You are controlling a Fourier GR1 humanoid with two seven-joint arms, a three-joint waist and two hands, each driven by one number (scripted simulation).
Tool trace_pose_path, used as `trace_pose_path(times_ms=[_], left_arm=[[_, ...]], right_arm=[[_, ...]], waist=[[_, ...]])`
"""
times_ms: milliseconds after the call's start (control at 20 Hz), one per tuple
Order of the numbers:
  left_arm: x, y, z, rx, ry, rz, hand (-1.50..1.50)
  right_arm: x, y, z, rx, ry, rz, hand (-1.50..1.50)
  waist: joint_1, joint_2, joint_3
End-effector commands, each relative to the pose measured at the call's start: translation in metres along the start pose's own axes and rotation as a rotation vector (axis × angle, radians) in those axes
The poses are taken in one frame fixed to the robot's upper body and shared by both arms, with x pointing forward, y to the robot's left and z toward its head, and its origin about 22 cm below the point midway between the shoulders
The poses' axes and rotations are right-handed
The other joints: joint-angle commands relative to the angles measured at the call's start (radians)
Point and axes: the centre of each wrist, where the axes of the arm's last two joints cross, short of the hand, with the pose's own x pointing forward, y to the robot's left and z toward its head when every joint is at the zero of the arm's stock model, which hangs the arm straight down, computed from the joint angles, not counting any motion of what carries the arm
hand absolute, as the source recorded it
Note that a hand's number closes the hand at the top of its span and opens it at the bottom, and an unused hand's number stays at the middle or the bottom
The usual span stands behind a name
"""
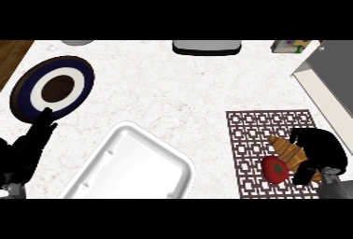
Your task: Pick the croissant from the placemat and place it in the tiered shelf
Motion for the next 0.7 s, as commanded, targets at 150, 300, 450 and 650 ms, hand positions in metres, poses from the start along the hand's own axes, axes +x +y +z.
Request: trace_pose_path(times_ms=[150,300,450,650], left_arm=[[-0.003,-0.013,0.001,0.002,0.005,0.005,0.0],[0.012,-0.001,0.001,0.002,-0.001,0.015,0.0],[0.001,-0.005,0.003,-0.002,-0.011,0.005,0.0],[0.001,-0.004,0.002,-0.025,-0.003,-0.012,0.0]], right_arm=[[0.004,-0.012,0.02,-0.128,-0.018,0.016,1.5],[0.004,-0.01,0.024,-0.179,-0.05,-0.008,1.5],[0.031,-0.051,-0.008,-0.19,0.279,-0.224,1.5],[0.036,-0.087,-0.029,-0.247,0.622,-0.443,1.5]], waist=[[-0.008,0.007,0.012],[-0.005,0.007,0.013],[0.011,0.01,0.012],[0.028,0.015,0.011]])
